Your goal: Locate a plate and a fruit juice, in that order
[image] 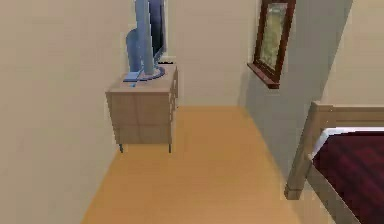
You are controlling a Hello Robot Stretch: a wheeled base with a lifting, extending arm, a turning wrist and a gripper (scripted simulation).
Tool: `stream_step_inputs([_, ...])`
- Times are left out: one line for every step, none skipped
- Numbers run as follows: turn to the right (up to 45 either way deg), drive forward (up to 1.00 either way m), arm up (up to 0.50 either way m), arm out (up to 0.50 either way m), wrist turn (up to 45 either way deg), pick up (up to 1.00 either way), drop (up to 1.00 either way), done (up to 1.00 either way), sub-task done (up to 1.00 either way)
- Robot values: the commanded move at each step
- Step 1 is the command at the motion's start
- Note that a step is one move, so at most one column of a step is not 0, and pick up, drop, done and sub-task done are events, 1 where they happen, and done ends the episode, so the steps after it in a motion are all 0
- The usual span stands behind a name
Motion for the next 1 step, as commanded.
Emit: stream_step_inputs([-45.0,0.0,0.0,0.0,0.0,0.0,0.0,0.0,0.0])
